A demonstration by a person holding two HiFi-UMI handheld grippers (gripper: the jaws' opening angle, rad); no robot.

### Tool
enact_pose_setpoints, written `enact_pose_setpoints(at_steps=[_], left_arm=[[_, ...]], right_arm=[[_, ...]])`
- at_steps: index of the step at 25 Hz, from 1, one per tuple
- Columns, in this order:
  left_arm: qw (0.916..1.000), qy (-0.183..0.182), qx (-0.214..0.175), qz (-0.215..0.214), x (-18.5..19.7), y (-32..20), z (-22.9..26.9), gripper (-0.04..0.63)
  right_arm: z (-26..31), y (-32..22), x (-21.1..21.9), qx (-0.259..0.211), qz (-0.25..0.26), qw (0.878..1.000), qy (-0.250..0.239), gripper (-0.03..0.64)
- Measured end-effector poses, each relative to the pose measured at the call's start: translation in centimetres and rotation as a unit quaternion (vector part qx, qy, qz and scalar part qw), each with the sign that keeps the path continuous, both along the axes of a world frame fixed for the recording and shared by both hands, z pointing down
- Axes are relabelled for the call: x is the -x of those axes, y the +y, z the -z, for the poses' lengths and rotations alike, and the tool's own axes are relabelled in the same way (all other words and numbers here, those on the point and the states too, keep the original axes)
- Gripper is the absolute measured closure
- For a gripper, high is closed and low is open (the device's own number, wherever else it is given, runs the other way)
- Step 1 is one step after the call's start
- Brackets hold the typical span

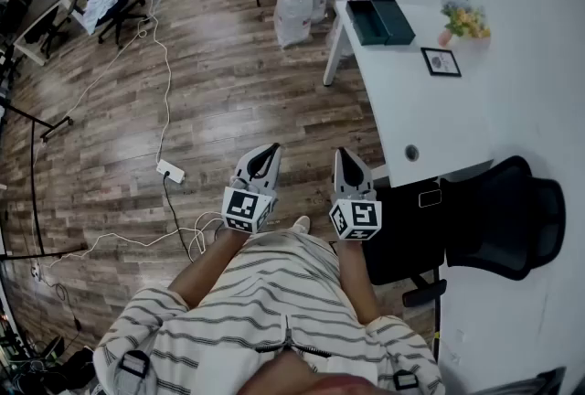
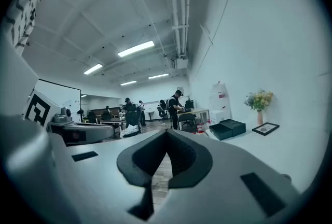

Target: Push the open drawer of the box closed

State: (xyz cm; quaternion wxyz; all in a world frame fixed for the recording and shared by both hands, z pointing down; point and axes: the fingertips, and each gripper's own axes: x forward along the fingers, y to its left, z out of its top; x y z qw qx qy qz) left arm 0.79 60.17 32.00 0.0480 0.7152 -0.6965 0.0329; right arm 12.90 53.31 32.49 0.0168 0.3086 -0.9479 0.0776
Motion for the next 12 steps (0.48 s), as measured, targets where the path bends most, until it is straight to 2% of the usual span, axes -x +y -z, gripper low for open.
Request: enact_pose_setpoints(at_steps=[12], left_arm=[[0.9999,0.006,-0.007,0.008,-3.8,-2.4,0.1,0.594]], right_arm=[[1.3,-2.5,-3.1,-0.021,0.007,1.0,-0.02,0.607]])
